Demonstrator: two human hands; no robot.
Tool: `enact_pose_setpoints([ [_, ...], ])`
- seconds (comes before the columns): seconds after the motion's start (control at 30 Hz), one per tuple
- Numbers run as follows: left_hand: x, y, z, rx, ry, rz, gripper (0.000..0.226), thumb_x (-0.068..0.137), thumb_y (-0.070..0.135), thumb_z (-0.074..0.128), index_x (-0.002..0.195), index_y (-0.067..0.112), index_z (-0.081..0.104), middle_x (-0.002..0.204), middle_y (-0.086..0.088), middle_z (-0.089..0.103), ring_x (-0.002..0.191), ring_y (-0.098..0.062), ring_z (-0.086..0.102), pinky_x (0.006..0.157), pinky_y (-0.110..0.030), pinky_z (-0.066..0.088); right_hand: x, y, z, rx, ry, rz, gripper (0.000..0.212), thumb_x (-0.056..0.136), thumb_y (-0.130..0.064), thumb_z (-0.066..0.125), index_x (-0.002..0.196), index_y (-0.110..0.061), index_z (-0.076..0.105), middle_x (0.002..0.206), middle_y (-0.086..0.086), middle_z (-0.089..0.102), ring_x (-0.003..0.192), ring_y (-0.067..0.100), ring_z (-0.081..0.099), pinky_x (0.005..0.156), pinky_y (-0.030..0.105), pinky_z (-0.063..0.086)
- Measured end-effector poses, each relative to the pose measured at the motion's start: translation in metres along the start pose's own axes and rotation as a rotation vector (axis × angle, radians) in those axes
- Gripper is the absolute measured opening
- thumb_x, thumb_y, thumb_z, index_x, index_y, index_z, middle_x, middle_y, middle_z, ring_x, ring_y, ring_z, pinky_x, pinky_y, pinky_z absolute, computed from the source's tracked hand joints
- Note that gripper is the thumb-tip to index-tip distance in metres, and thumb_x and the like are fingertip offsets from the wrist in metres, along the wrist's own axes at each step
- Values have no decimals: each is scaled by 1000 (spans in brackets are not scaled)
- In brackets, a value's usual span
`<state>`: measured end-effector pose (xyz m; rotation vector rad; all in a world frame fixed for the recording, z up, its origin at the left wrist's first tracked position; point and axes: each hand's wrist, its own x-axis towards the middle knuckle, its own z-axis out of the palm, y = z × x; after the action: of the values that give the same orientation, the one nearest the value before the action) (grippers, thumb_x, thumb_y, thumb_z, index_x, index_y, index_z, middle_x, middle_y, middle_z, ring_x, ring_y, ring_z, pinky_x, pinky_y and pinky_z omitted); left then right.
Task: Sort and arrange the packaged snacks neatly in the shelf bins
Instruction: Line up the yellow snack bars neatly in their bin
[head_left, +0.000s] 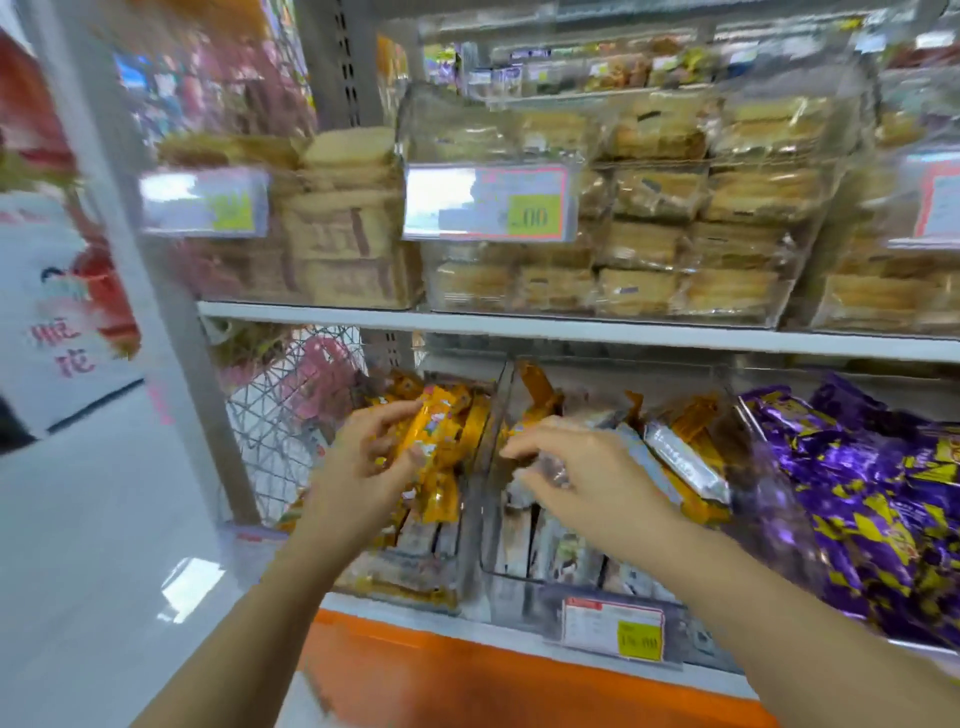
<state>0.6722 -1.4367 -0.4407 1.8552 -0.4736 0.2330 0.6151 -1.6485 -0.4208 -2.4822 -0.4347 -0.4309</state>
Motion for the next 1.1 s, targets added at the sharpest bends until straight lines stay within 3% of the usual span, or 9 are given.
enact_pose_setpoints([
  [0.1, 8, -29, -34, 129, 103, -51, 41, 89, 9, 62, 102, 47, 54, 109, 15, 53, 100, -9, 57, 74, -31, 55, 26, -11, 17, -45, -56, -28, 22, 93, -25, 57, 114, -25, 64, 114, -11, 58, 108, 3, 49, 95, 18, 37],
  [0.27, 24, -69, -71, 343, 187, -182, 37, 85, 8, 64, 114, 31, 62, 125, -5, 53, 91, -21, 64, 76, -41, 56, 58, -20, 44, -189, -205, -85, 18, 93, -31, 56, 107, -27, 67, 100, -10, 66, 99, 9, 51, 92, 28, 39],
  [0.37, 29, -82, -79, 495, 151, -155, 38, 81, 2, 65, 113, 21, 66, 123, -10, 55, 102, -28, 59, 88, -36, 48, 72, -31, 55, -255, -440, -120, 17, 93, -35, 54, 105, -31, 66, 82, -10, 66, 81, 8, 54, 95, 23, 30],
  [0.53, 25, -71, -75, 525, 42, -24, 25, 89, 10, 61, 109, 23, 67, 114, 5, 54, 104, -13, 53, 82, -20, 36, 80, -37, 63, -412, -668, -134, 39, 91, -30, 56, 129, -35, 53, 103, -15, 68, 90, -2, 56, 115, 32, 2],
  [0.67, 19, -60, -66, 430, -209, 53, 20, 90, 12, 60, 104, 24, 69, 98, 13, 55, 88, -3, 56, 75, -9, 40, 82, -42, 67, -517, -656, -125, 53, 87, -28, 61, 134, -42, 44, 109, -11, 64, 98, 9, 54, 111, 35, 14],
  [0.8, 18, -62, -56, 510, -466, 84, 13, 88, 18, 64, 99, 20, 70, 83, 13, 51, 82, -7, 49, 70, -16, 38, 84, -44, 85, -648, -537, -310, 35, 82, -34, 62, 117, -34, 57, 83, -11, 49, 76, 13, 41, 101, 40, 24],
  [0.9, 21, -70, -54, 601, -525, 93, 12, 88, 20, 60, 98, 22, 67, 81, 14, 47, 93, -15, 47, 81, -28, 32, 87, -44, 87, -642, -514, -339, 31, 85, -40, 59, 113, -29, 59, 87, -12, 37, 82, 14, 44, 101, 38, 24],
  [1.0, 23, -77, -57, 667, -537, 74, 15, 88, 21, 59, 101, 24, 67, 102, 7, 57, 107, -14, 45, 98, -35, 29, 84, -39, 77, -416, -490, -217, 30, 83, -50, 60, 106, -31, 57, 91, -18, 37, 86, 5, 44, 97, 27, 28],
  [1.1, 25, -78, -61, 741, -507, 62, 15, 91, 31, 58, 102, 31, 68, 118, 5, 52, 113, -17, 42, 101, -39, 33, 74, -38, 64, 10, -365, -28, 25, 81, -44, 67, 99, -32, 56, 98, -19, 53, 87, 1, 55, 84, 29, 48],
])
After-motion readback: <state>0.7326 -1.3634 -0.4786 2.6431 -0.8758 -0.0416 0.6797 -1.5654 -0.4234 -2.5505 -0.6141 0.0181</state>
